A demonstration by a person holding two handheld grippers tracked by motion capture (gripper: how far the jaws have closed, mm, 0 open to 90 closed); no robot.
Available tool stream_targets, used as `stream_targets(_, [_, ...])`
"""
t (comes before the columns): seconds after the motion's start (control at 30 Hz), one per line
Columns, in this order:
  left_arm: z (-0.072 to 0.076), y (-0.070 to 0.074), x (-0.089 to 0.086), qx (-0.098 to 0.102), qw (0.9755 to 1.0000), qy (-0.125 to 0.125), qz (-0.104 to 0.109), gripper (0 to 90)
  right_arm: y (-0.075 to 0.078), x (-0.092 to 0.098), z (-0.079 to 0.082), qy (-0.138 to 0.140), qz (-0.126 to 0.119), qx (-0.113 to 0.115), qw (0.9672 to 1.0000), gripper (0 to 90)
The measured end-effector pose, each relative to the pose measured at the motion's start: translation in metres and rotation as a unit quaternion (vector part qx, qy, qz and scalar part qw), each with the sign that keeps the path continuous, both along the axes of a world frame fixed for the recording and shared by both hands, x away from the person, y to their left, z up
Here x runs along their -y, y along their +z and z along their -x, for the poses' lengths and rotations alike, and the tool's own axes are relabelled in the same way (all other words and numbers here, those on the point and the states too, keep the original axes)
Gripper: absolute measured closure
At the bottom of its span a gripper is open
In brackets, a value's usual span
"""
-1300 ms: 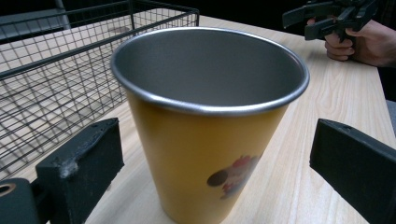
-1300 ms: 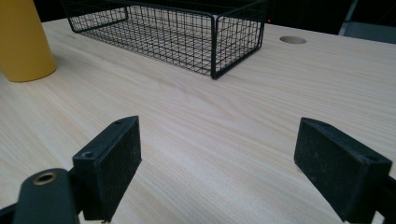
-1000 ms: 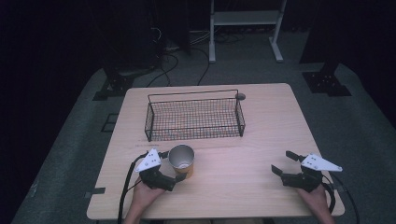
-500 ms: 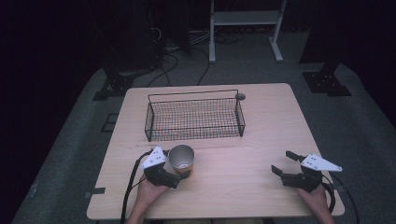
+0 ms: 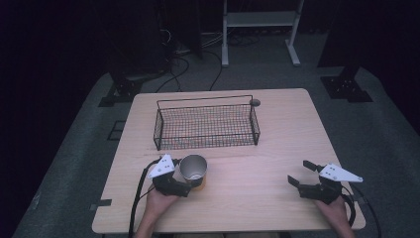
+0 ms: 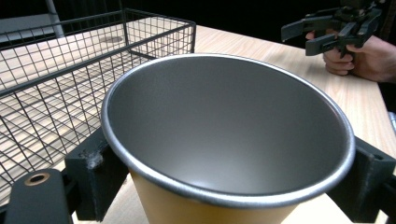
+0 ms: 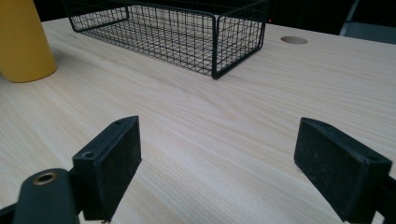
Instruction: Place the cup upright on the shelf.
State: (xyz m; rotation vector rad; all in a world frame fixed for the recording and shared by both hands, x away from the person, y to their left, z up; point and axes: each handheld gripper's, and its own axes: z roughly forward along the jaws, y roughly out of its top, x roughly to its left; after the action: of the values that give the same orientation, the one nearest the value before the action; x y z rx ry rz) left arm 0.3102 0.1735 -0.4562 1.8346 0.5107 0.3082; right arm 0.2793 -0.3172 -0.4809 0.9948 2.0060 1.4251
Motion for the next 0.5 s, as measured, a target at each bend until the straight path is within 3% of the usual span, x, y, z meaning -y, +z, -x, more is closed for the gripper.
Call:
stream_targets(0.37, [0.0, 0.0012, 0.0011, -0.005, 1.0, -0.003, 0.007, 12.6, 0.0, -0.0002, 0.0001, 0.0, 0.001, 0.0, 1.0, 13.9])
stream_targets(0.5, [-0.0016, 0.0072, 0.0012, -0.002, 0.9997, -0.006, 0.024, 12.6, 0.0, -0.0002, 0.0001, 0.001, 0.001, 0.0, 1.0, 13.9])
